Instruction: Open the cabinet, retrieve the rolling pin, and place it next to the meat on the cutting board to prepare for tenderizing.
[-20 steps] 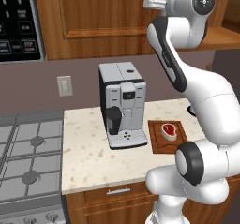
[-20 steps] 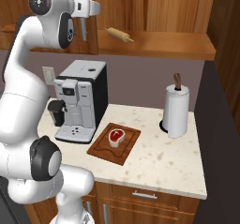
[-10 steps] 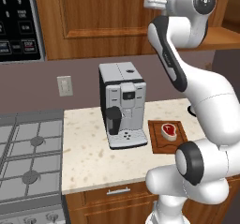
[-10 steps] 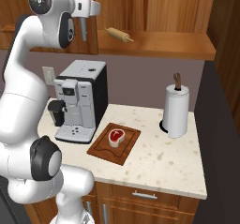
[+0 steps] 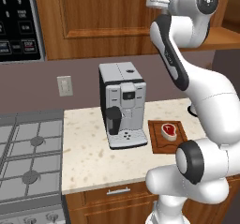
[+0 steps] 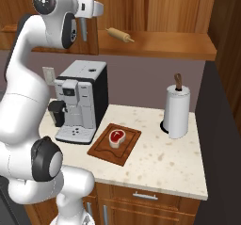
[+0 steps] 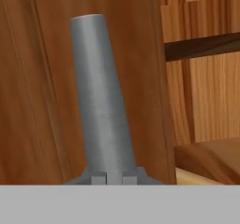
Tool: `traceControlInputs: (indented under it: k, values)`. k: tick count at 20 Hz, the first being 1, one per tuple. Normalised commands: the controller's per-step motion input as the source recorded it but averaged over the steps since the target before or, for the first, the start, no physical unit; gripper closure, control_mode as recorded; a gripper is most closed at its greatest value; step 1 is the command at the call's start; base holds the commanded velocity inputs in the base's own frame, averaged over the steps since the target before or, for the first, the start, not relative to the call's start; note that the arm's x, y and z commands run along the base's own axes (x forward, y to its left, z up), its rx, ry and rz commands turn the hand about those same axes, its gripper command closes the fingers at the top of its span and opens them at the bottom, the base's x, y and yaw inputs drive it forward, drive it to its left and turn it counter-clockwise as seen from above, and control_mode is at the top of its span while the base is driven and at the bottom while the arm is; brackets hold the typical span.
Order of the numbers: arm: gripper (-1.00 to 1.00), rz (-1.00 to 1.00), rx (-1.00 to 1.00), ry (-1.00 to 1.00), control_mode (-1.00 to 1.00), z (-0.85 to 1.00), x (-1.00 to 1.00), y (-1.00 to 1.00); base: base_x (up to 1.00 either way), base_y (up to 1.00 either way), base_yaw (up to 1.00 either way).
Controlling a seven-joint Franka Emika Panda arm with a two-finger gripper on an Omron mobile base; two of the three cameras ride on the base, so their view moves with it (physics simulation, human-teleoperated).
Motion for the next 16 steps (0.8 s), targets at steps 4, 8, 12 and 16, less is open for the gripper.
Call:
traceControlInputs:
  k: [4,8,12,16]
  values:
    - [1.00,0.00,0.00,0.00,-1.00,-0.03,0.20,-0.02,0.00,0.00,0.00]
    - [1.00,0.00,0.00,0.08,-1.00,0.00,0.17,0.01,0.00,0.00,0.00]
    - [1.00,0.00,0.00,0.02,-1.00,-0.01,0.05,0.01,0.00,0.00,0.00]
    - [1.00,0.00,-0.01,0.00,-1.00,-0.04,0.05,0.02,0.00,0.00,0.00]
